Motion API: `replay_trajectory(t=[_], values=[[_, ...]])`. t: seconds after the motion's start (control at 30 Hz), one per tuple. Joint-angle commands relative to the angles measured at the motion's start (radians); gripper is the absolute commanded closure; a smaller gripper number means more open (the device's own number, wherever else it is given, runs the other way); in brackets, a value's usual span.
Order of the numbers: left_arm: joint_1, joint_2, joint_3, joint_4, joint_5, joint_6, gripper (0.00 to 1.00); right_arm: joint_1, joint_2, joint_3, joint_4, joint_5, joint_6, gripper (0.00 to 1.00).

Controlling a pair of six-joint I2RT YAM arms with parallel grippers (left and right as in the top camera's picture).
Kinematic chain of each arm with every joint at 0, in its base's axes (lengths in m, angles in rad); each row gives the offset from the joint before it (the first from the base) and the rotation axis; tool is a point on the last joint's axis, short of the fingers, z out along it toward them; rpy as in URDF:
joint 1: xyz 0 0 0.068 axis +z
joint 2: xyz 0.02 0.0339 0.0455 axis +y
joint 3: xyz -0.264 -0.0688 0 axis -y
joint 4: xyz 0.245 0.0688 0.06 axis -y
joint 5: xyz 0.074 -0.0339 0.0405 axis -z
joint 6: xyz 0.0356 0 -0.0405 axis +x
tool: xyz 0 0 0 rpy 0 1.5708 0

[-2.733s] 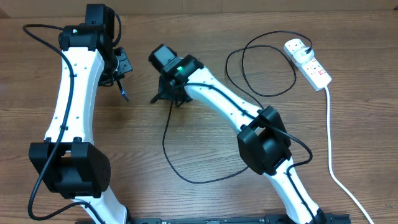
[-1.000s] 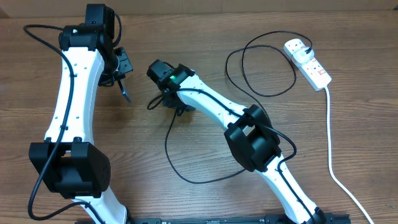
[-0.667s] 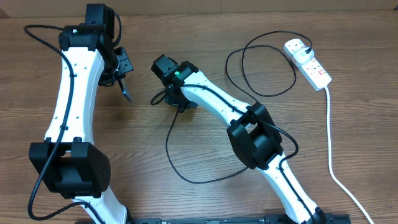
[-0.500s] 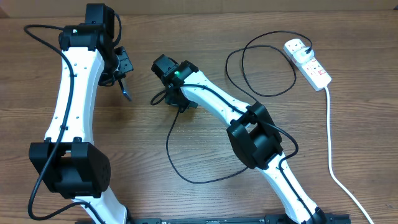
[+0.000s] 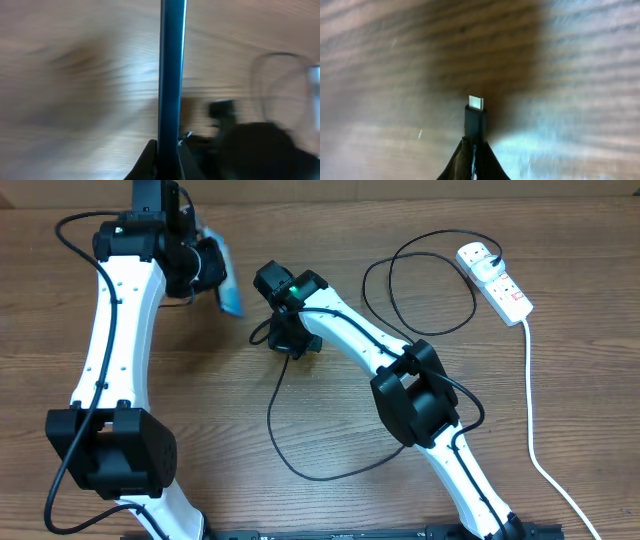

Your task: Plug charger to phone and switch on socket

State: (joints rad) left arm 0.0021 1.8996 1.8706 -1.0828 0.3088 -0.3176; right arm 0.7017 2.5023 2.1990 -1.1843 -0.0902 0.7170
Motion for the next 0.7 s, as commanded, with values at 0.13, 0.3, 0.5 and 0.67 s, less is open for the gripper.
replay_trajectory(t=[0.13, 0.3, 0.5, 0.67], values=[[0.114, -0.003, 0.01, 0.189, 0.736, 0.004, 0.96, 0.011, -0.336, 0.016, -0.057, -0.121, -0.207, 0.96], [0.167, -0.003, 0.01, 0.246, 0.875, -0.057, 0.96, 0.014, -0.488, 0.016, -0.105, -0.149, -0.263, 0.96], [0.175, -0.003, 0.01, 0.335, 1.151, -0.059, 0.96, 0.017, -0.557, 0.016, -0.101, -0.289, -0.348, 0.96], [0.172, -0.003, 0.01, 0.351, 1.204, -0.109, 0.96, 0.017, -0.557, 0.014, -0.08, -0.319, -0.324, 0.96]])
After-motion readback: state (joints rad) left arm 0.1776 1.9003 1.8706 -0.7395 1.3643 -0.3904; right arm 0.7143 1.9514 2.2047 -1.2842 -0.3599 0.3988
